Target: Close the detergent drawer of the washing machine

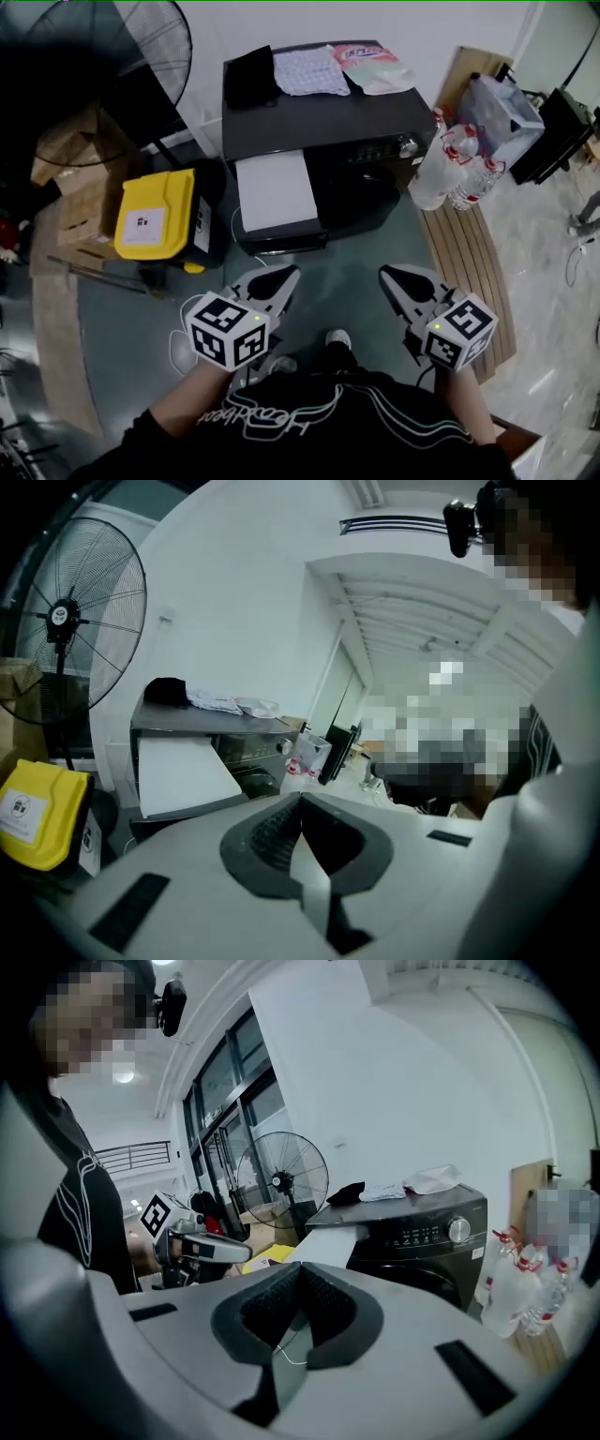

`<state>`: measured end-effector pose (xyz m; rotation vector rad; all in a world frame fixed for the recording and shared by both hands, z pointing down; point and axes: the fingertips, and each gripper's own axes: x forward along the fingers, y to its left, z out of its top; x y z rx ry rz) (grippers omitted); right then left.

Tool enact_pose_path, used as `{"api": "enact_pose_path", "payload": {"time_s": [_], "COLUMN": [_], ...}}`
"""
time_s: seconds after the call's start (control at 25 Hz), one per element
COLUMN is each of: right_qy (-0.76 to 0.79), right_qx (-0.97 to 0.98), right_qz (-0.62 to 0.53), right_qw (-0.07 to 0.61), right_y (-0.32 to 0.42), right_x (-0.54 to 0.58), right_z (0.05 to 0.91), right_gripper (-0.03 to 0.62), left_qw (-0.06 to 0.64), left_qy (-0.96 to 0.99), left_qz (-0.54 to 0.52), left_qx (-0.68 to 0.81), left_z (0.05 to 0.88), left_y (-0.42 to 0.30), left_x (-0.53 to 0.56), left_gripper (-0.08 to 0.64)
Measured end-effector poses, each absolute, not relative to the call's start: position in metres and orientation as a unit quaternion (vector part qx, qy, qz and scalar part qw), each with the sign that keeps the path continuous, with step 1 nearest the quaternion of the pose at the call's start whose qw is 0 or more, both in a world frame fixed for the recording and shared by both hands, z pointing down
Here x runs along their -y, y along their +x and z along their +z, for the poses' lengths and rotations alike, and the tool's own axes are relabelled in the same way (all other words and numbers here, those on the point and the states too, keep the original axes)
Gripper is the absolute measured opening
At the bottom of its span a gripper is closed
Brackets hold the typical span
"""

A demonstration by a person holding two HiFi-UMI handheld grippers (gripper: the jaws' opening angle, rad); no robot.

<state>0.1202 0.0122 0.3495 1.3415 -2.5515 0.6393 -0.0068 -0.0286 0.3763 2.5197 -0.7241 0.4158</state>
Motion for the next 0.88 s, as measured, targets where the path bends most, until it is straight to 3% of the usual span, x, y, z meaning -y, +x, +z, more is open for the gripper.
{"api": "enact_pose_path", "payload": {"time_s": [0.88], "right_qy": [0.346], "right_qx": [0.908], "right_qz": [0.216], "right_qw": [0.094], "right_y": [0.151], "right_x": [0.047], "right_z": [0.378], "right_gripper": [0.028], "left_qw": [0.241], "left_qy": [0.853], "left_qz": [0.188], "left_qx": [0.422], "left_z": [0.474], "left_y": [-0.023], "left_x": [0.078], "left_gripper": [0.021]}}
